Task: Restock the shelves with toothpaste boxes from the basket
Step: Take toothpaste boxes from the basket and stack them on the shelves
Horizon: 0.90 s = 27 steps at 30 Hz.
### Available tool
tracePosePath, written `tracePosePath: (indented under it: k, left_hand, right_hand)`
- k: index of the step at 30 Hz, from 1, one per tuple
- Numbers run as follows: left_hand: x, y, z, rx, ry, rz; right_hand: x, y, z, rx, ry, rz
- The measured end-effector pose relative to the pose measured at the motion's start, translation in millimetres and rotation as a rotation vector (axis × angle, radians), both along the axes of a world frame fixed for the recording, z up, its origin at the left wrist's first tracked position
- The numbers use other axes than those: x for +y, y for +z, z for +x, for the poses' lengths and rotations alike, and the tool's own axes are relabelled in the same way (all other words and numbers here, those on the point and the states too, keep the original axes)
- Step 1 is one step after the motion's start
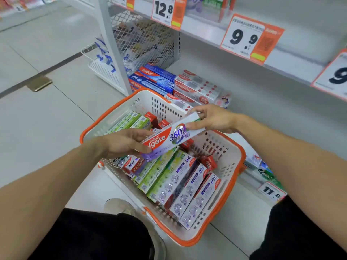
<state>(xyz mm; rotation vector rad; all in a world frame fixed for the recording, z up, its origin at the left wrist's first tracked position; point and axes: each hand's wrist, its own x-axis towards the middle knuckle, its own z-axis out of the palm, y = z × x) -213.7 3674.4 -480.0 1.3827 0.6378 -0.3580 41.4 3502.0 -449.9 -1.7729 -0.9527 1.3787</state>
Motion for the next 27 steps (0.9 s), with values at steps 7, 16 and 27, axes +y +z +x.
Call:
tracePosePath:
  k: [7, 16, 27]
  left_hand:
    - [-55.9, -36.2, 28.6, 0.319, -0.063, 0.478]
    - [-107.8, -72.7, 41.6, 0.386, -0.495, 0.776]
    - [-81.7, 22.6, 44.0, -0.032, 0.284, -0.062]
  right_hand:
    - [-50.8, 16.6, 22.7, -0.25, -0.169, -0.094]
    - [-93.9, 29.2, 23.1, -0.278, -0.358, -0.141]
    - [-91.2, 84.0, 4.1, 0.155, -0.594, 0.0]
